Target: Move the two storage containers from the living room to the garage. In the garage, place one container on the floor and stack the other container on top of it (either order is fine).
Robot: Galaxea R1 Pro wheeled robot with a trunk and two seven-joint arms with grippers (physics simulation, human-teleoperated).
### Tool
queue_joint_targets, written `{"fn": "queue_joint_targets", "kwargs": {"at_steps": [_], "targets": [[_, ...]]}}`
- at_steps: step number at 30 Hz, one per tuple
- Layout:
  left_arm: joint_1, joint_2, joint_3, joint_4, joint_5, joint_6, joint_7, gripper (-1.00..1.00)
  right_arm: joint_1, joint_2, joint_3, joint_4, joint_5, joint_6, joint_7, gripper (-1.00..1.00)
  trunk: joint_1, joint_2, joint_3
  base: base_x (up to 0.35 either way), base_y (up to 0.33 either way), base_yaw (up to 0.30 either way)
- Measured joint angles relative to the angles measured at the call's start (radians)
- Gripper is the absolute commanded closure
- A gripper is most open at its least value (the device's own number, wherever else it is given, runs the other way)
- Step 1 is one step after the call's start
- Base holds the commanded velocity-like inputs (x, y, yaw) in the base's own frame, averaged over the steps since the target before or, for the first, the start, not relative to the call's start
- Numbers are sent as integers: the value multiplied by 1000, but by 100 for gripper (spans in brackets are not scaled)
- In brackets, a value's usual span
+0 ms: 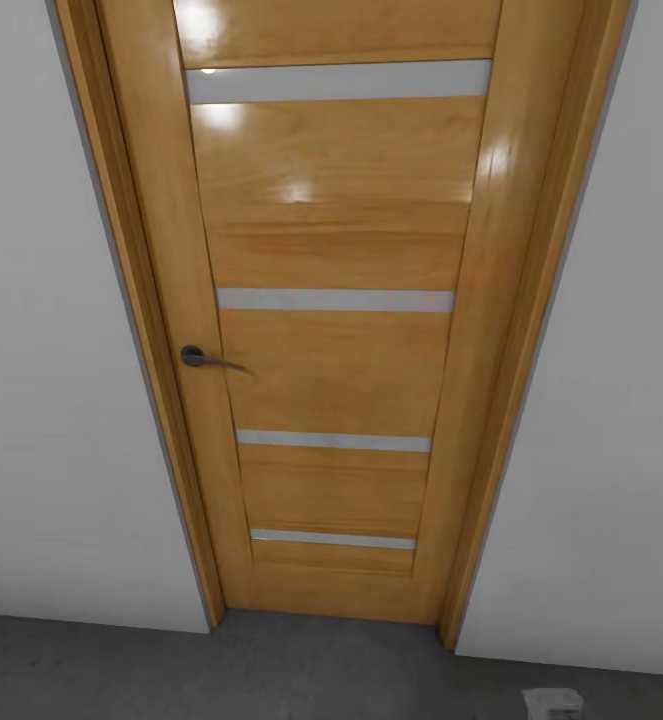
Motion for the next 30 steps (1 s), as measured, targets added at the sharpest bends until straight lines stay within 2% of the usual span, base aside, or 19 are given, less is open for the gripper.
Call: {"fn": "queue_joint_targets", "kwargs": {"at_steps": [4, 5, 8, 11, 14, 17, 18, 21, 24, 25, 26, 27, 30], "targets": [[0, -1, -1, 1, -1, 0, 0, -100, -108, 74, 0, 0, -1, 13, -8, -100, 0, 0, 0, 0, 0, 0], [0, -2, -1, 1, -1, 0, 0, -100, -136, 100, 2, 0, 0, 16, -4, -100, 0, 0, 0, 0, 0, 0], [0, -2, -1, 1, -2, 0, 0, -100, -173, 157, 7, -10, 9, 25, 9, -100, 0, 0, 0, 0, 0, 0], [0, -3, -1, 2, -3, 0, 0, -100, -199, 237, 39, -34, 40, 39, 43, -100, 0, 0, 0, 0, 0, 0], [0, -3, -1, 2, -3, 0, 0, -100, -207, 280, 70, -64, 63, 50, 75, -100, 0, 0, 0, 0, 0, 0], [0, -3, -1, 1, -3, 0, 0, -100, -210, 281, 111, -114, 73, 68, 107, -100, 0, 0, 0, 0, 0, 0], [0, -2, -2, 2, -4, 0, 0, -100, -211, 281, 203, -214, 75, 82, 162, -100, 0, 0, 0, 0, 0, 0], [0, -2, -2, 2, -4, 0, 0, -100, -211, 281, 264, -253, 71, 82, 181, -100, 0, 0, 0, 0, 0, 0], [0, -2, -2, 2, -4, 0, 0, -100, -224, 281, 292, -270, 70, 84, 201, -100, 0, 0, 0, 0, 0, 0], [0, -1, -3, 2, -4, 0, 0, -100, -286, 281, 299, -261, 69, 89, 240, -100, 0, 0, 0, 0, 0, 0], [0, -1, -3, 2, -4, 0, 0, -100, -378, 281, 302, -231, 68, 94, 273, -100, 0, 0, 0, 0, 0, 0], [0, -1, -3, 2, -4, 0, 0, -100, -427, 281, 303, -210, 67, 96, 286, -100, 0, 0, 0, 0, 0, 0], [0, -1, -3, 2, -4, 0, -1, -100, -511, 281, 305, -180, 67, 98, 304, -100, 0, 0, 0, 0, 0, 0]]}}
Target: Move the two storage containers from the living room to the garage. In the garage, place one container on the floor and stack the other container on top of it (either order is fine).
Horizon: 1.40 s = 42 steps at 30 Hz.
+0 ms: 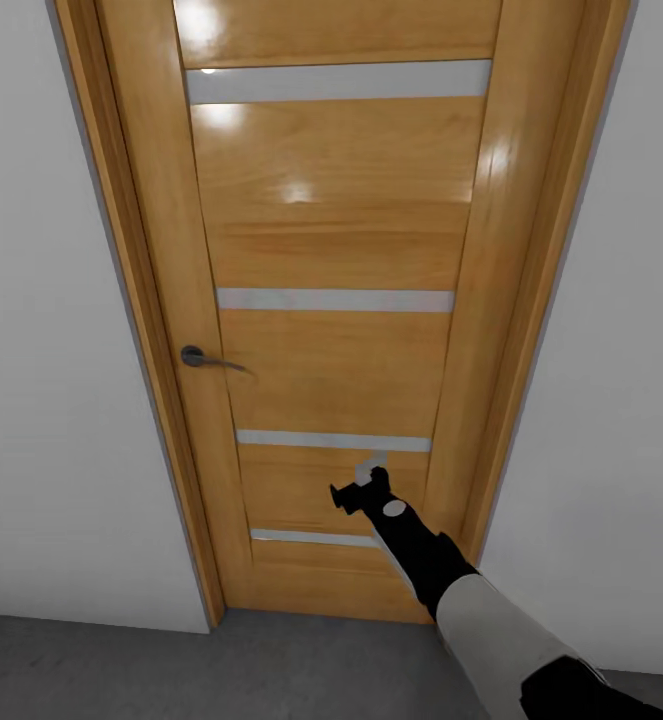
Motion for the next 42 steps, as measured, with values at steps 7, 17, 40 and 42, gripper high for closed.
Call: {"fn": "queue_joint_targets", "kwargs": {"at_steps": [7, 17, 40, 42], "targets": [[0, -1, -7, -1, -3, 0, -5, -100, -98, 0, 20, 6, 0, 0, 24, -100, 0, 0, 0, 0, 0, 0], [0, 0, -2, 2, -1, 0, -6, -100, -119, 0, 64, 4, -1, -23, 25, -100, 0, 0, 0, 0, 0, 0], [0, 0, 0, -1, 0, 0, -7, -100, -120, 0, 74, 6, -3, -30, 10, -100, 0, 0, 0, 9, 0, 0], [0, 2, -1, 1, 2, 1, -7, -100, -120, 0, 74, 6, -3, -31, 9, -100, 0, 0, 0, 264, 0, 0]]}}
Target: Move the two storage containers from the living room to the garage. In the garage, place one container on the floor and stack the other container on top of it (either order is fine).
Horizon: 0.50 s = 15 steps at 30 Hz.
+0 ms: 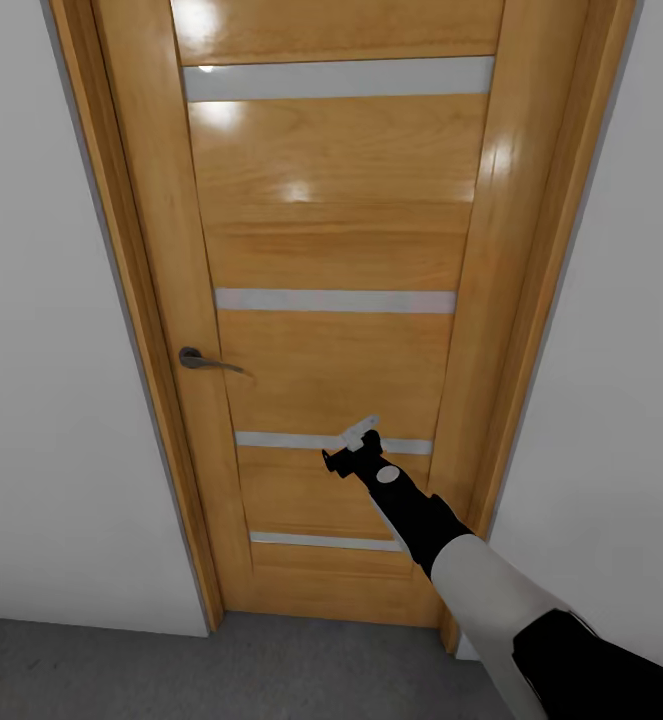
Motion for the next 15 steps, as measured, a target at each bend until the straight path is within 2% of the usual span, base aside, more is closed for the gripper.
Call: {"fn": "queue_joint_targets", "kwargs": {"at_steps": [15], "targets": [[0, -1, -2, 0, -6, 0, 0, -100, 0, 0, 6, 3, 1, -1, 0, -100, 0, 0, 0, 314, 0, 0]]}}
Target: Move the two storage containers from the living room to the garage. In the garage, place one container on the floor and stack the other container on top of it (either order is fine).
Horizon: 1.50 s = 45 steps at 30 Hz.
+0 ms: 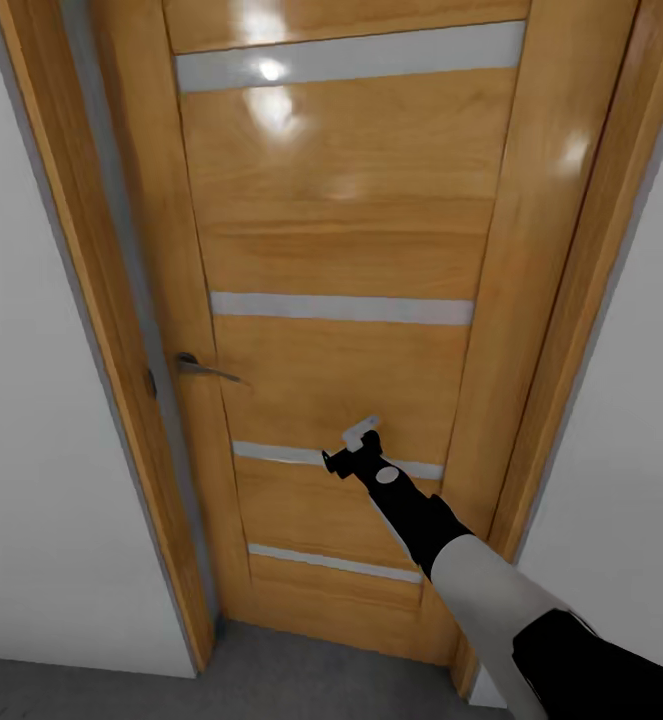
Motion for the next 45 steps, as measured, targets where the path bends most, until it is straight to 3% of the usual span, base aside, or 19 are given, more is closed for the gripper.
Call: {"fn": "queue_joint_targets", "kwargs": {"at_steps": [15, 22, 34, 37, 42, 45], "targets": [[0, 0, -4, 0, 0, -1, 0, -100, 0, 0, 20, -4, -2, -4, 0, -100, 1, 0, 0, 248, 88, 0], [0, 0, 0, 0, 1, -1, 0, -100, 1, 0, 97, -15, -2, 2, -19, -100, 1, 0, 0, 3, 3, 0], [0, 1, 2, 0, 1, -2, 0, -100, 3, 0, 102, -13, -8, 2, -48, -100, 1, 0, 0, 0, 0, 0], [0, 1, 2, -1, 3, -1, 0, -100, 3, 0, 98, -11, -35, -2, -83, -100, 1, 0, 0, 0, 0, 0], [0, 0, 4, -3, 4, -1, 0, -100, 3, 0, 103, -10, -119, -17, -142, -100, 1, 0, 0, 2, 0, 0], [0, 1, 4, -3, 5, -1, 1, -100, 4, 0, 100, -8, -140, -33, -155, -100, 0, 0, 0, 103, 0, 0]]}}
